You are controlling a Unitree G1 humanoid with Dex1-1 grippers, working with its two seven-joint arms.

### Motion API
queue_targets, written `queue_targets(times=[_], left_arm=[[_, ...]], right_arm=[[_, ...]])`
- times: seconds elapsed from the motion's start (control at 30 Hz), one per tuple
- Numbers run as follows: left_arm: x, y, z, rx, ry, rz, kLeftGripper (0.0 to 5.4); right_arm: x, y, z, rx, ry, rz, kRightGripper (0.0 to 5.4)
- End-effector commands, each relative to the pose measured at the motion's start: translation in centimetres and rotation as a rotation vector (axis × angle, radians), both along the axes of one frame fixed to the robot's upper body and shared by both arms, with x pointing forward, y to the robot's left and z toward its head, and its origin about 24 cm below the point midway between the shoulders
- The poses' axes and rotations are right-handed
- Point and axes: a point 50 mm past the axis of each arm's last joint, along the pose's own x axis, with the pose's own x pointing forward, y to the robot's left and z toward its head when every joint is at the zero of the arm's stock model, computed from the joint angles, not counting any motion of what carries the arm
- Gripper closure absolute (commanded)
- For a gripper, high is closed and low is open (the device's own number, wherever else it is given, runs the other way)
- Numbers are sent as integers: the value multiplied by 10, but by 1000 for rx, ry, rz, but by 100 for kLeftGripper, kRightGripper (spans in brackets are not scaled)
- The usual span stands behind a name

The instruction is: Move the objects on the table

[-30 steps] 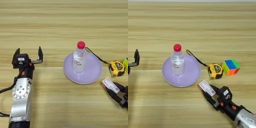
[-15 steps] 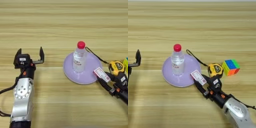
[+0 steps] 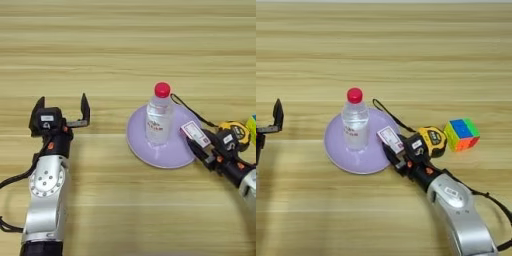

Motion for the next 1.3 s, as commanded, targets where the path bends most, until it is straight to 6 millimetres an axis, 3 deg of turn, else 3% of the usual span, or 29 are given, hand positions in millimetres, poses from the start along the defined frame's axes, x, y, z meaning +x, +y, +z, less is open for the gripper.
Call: queue_targets(times=[0.03, 0.47, 0.7, 1.2, 1.3], left_arm=[[1, -3, 0, 4, 3, -5, 0], [0, -5, 0, -1, 5, -8, 0], [-1, -8, -1, -2, 8, -14, 0], [-2, -9, -2, -4, 8, -17, 0], [-2, -9, -2, -3, 10, -21, 0]], right_arm=[[7, 2, -2, -5, 3, -14, 331], [16, 11, -2, 0, 5, -12, 331], [17, 13, 2, 7, -14, -20, 206], [20, -6, 20, -21, -121, -146, 19], [22, -10, 21, -14, -131, -176, 3]])
